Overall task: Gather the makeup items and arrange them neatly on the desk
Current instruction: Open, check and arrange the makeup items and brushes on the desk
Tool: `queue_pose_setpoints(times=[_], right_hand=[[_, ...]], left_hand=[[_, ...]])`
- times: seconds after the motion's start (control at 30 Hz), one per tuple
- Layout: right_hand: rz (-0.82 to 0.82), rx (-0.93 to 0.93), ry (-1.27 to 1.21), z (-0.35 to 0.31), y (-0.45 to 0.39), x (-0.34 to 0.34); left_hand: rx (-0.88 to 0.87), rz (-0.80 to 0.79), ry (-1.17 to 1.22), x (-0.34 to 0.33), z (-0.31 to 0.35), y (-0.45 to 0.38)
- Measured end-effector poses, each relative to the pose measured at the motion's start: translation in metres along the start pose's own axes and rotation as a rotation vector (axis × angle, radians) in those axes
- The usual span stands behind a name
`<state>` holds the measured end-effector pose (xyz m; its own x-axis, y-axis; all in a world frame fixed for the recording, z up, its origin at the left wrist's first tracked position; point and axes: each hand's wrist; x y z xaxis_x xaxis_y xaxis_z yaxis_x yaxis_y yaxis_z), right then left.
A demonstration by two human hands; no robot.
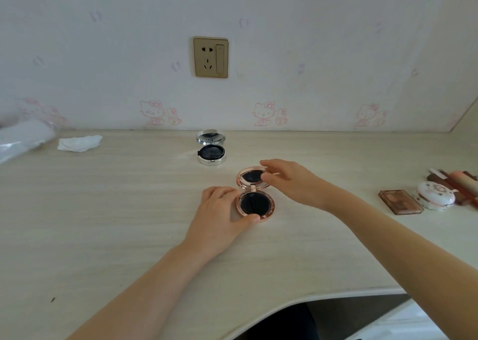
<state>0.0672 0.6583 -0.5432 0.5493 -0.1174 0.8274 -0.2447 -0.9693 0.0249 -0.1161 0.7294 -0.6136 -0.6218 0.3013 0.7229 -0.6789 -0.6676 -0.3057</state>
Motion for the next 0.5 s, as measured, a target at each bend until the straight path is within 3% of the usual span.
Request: queue_pose_setpoints(times=[0.1,0.27,0.5], right_hand=[[0.121,-0.040,-0.056,0.013,0.017,-0.018],[0.180,-0.050,0.049,0.025,0.040,-0.048],[0.304,0.201,0.196,0.021,0.048,-0.066]], left_hand=[[0.010,0.010,0.052,0.002,0.003,0.001],[0.029,0.096,0.155,0.006,0.010,0.004],[-0.014,0.074,0.036,0.006,0.006,0.007]])
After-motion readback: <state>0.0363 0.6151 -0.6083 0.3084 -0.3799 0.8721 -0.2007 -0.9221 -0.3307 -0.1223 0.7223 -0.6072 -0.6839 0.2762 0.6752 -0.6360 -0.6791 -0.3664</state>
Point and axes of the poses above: each hand's wrist, its own y-axis away from the middle knuckle, its own x-axis out of the back of the hand, z = x × y, and after that the axes turned 5 degrees about y, right-handed
